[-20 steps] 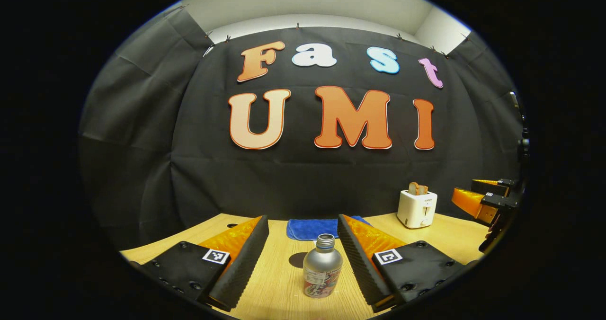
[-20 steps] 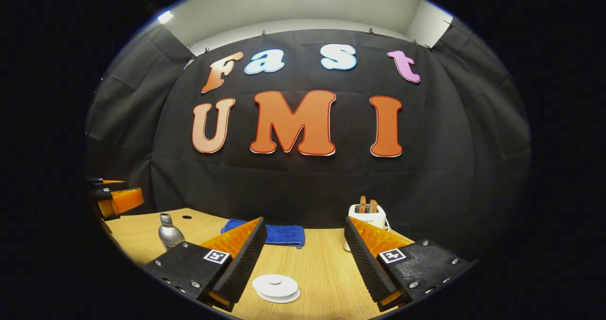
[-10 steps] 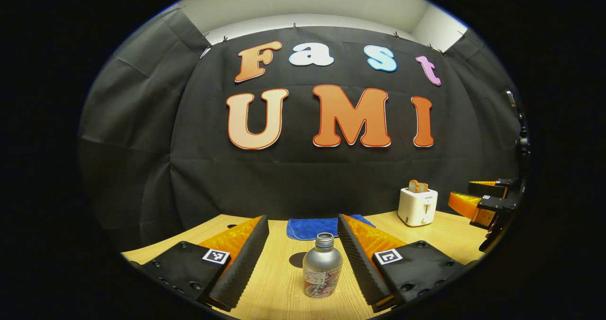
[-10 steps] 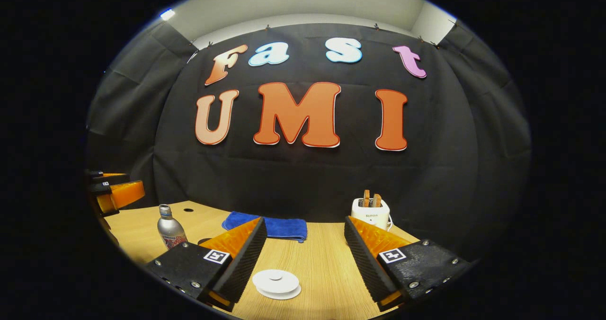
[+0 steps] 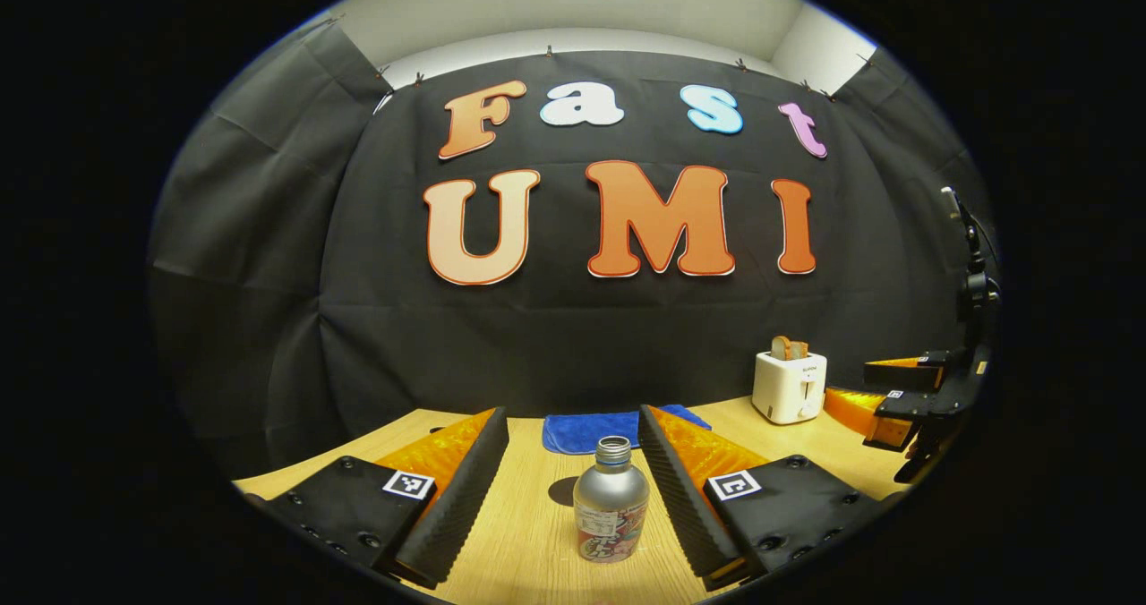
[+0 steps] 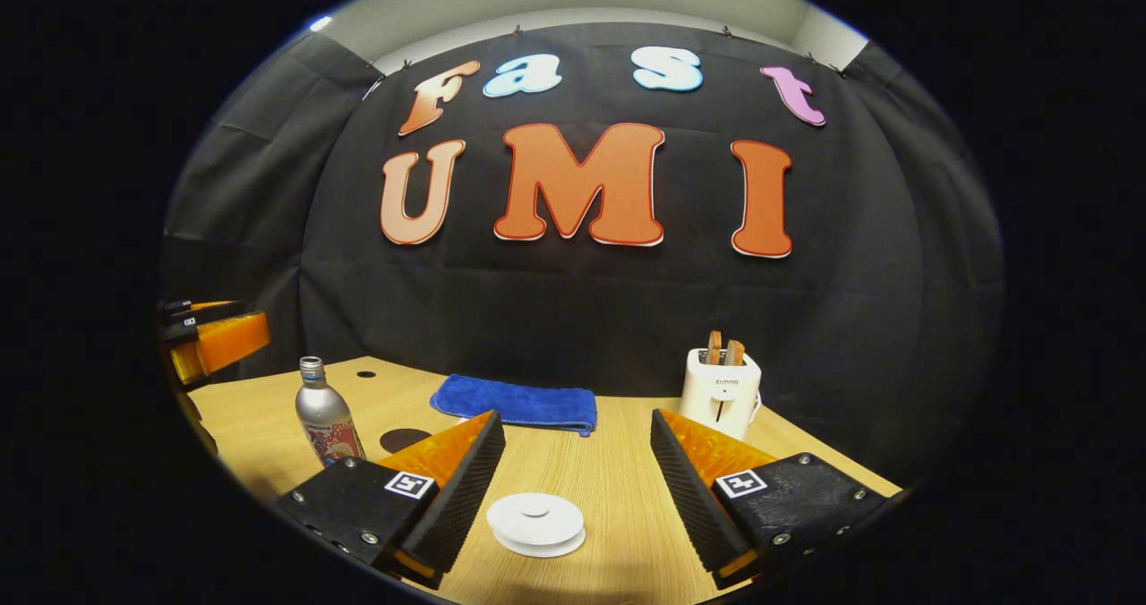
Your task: Open the teacup lid with one hand, grasp the water bottle and pour water into the teacup with the other hand; after pouring, place the water bottle on the coaster and then close the teacup lid.
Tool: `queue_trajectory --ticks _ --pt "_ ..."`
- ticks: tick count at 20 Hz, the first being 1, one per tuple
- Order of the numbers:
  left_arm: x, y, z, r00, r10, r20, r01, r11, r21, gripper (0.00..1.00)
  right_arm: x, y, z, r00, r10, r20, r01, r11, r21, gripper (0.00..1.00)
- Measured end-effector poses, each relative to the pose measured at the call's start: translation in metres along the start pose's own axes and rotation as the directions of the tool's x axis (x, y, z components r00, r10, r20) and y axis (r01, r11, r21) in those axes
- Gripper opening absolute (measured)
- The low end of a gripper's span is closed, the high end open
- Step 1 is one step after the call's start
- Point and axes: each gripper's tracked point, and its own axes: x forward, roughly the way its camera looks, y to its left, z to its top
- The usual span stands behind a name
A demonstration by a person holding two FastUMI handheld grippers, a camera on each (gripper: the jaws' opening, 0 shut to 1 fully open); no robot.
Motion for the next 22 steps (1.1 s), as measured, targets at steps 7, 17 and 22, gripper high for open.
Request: queue_trajectory --ticks 7,17,22 --pt "0.001 0.009 -0.013 1.0 0.017 -0.022 -0.017 1.0 -0.009 0.95 0.016 0.019 -0.05 0.987 0.071 -0.143 -0.071 0.997 0.009 0.94" --pt "0.003 0.018 -0.025 0.998 0.038 -0.047 -0.038 0.999 -0.006 0.95 0.032 0.038 -0.092 0.964 0.103 -0.246 -0.119 0.992 -0.052 0.66" --pt "0.004 0.021 -0.03 0.997 0.043 -0.06 -0.043 0.999 -0.003 0.95 0.038 0.04 -0.105 0.953 0.105 -0.283 -0.129 0.989 -0.067 0.51"
